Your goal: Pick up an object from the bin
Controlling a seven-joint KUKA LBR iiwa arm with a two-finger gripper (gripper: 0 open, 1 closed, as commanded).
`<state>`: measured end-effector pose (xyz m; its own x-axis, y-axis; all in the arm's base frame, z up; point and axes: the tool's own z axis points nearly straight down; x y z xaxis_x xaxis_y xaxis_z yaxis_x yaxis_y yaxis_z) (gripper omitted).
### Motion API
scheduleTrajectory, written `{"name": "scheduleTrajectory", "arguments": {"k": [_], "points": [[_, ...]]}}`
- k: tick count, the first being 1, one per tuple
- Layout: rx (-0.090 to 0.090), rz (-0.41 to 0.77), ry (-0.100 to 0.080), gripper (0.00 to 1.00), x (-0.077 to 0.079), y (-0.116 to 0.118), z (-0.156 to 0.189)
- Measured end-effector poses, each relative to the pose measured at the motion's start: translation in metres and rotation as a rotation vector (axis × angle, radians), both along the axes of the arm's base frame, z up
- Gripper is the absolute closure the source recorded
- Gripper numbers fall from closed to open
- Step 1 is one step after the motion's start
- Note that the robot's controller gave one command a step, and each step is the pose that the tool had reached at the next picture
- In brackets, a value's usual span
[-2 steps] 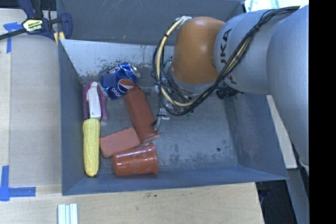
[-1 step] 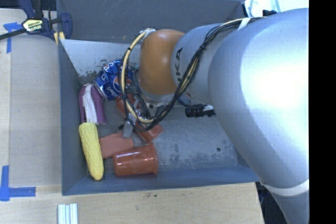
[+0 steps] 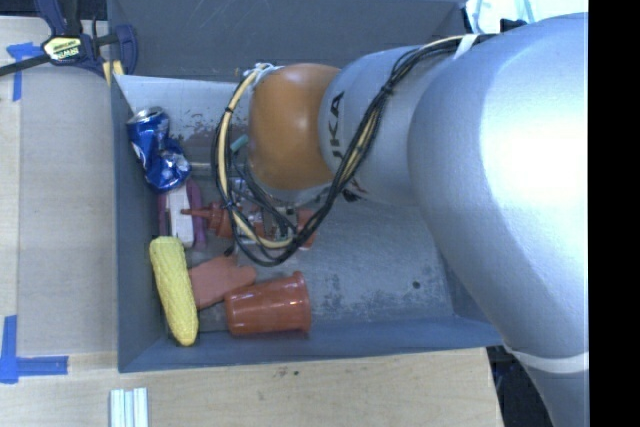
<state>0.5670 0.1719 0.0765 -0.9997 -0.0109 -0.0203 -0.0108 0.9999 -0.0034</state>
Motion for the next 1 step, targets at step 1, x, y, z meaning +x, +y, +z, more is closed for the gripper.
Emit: {"name": "scheduleTrajectory", "arguments": {"k": [1], "points": [[0.0, 0.0, 0.0, 1.0, 0.0, 0.0, 0.0]]}}
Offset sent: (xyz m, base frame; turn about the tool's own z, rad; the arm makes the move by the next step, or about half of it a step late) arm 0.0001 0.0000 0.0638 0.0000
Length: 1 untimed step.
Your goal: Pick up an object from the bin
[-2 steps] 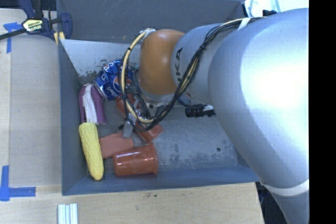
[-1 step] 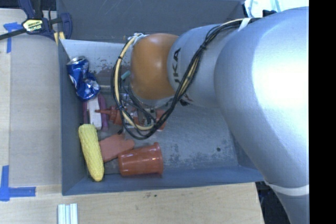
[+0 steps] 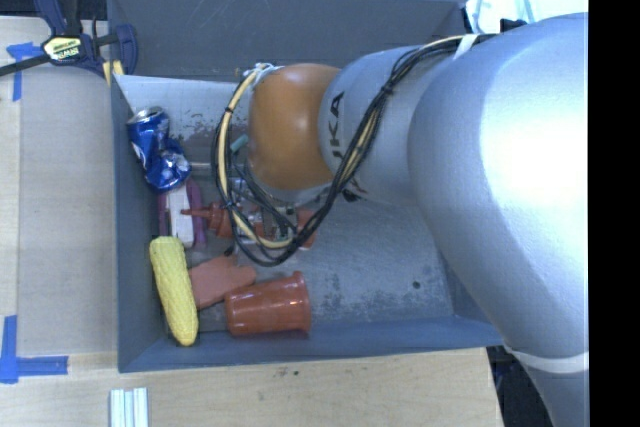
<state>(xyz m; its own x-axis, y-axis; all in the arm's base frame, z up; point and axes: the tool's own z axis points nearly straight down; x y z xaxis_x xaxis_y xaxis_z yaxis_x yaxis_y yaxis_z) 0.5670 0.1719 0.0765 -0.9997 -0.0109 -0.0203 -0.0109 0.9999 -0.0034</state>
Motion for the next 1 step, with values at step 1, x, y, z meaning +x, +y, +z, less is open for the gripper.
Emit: {"name": "scheduleTrajectory", "arguments": {"k": [1], "points": [[0.0, 0.0, 0.005, 1.0, -0.0025, -0.0003, 0.0272]]}}
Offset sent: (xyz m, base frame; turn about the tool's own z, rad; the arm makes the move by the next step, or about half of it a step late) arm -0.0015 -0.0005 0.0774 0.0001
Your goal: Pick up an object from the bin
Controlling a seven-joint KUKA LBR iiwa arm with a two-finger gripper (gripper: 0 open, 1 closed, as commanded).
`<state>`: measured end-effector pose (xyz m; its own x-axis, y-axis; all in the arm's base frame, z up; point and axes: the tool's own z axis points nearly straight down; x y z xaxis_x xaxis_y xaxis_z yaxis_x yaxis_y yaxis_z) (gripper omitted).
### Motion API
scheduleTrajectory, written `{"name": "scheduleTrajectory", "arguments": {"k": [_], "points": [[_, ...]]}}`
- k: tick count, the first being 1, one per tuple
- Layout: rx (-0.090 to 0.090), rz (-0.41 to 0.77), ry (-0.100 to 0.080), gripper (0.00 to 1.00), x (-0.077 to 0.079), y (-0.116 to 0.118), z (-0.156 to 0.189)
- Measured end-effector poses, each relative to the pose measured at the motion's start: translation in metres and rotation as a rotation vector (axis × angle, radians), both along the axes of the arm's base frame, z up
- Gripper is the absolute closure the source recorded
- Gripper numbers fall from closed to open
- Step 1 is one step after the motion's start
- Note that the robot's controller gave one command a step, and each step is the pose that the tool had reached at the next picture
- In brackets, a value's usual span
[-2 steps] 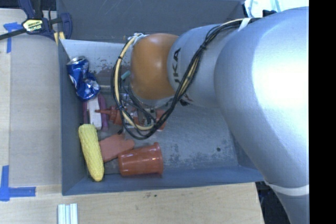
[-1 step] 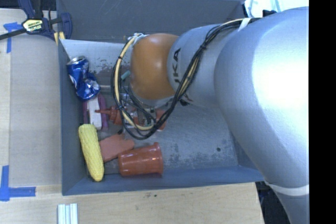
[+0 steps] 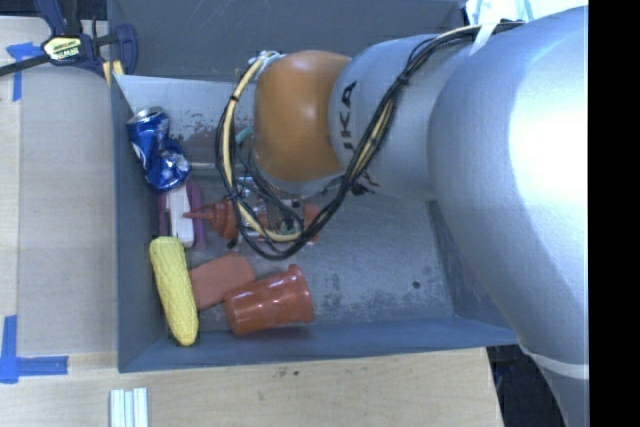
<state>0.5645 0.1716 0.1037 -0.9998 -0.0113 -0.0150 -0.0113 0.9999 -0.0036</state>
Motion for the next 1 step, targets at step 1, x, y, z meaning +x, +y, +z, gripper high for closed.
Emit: {"name": "scheduleTrajectory", "arguments": {"k": [1], "points": [[0.0, 0.0, -0.002, 1.0, 0.0008, -0.0003, 0.0416]]}}
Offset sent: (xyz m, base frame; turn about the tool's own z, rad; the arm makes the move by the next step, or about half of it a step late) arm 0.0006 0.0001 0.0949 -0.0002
